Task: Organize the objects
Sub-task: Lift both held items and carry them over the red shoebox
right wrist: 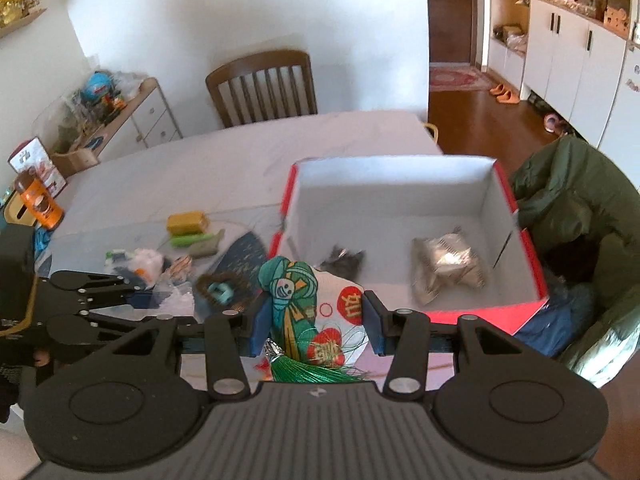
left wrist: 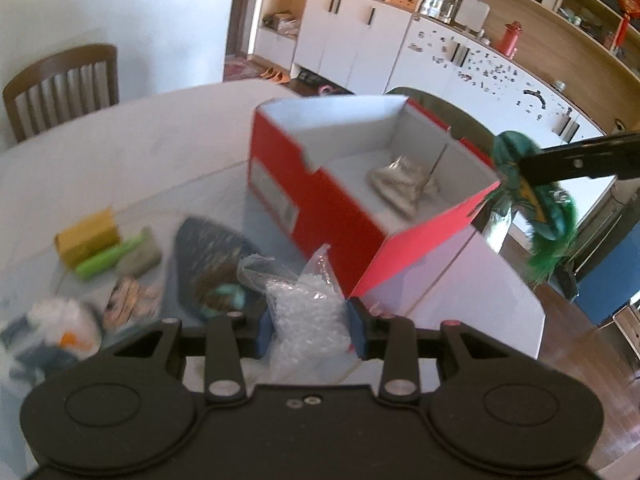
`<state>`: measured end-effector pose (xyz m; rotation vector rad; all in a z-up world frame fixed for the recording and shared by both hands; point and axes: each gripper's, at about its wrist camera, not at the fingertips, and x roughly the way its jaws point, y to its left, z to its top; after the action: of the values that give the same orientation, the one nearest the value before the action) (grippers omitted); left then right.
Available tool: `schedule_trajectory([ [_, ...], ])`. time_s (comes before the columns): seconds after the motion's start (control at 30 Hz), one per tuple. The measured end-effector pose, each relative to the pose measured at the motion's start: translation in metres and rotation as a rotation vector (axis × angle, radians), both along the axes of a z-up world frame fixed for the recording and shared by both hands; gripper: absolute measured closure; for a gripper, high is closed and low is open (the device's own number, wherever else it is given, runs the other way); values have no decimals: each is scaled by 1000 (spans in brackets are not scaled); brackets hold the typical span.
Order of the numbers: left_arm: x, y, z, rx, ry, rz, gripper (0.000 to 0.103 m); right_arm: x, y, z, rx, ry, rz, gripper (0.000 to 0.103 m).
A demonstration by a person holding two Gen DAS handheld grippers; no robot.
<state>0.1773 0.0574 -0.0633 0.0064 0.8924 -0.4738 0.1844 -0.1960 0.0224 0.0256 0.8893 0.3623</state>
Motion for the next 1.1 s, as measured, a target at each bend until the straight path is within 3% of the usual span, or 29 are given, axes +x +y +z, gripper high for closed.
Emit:
schedule_trajectory([
  [0.27, 35, -53, 34, 29, -52, -23, 66, 39, -42, 7, 0, -64, 27, 57],
  [0.47, 66, -90, 41, 61, -57, -17, 66, 68, -65, 3, 1, -80, 53, 57],
  [0.73, 115, -127, 26, 110, -33, 8, 66, 108, -80, -17, -30, -92, 84, 57],
  [1.1, 168, -156, -12, 193, 47, 42, 66, 129, -69, -72, -136, -67, 153, 56],
])
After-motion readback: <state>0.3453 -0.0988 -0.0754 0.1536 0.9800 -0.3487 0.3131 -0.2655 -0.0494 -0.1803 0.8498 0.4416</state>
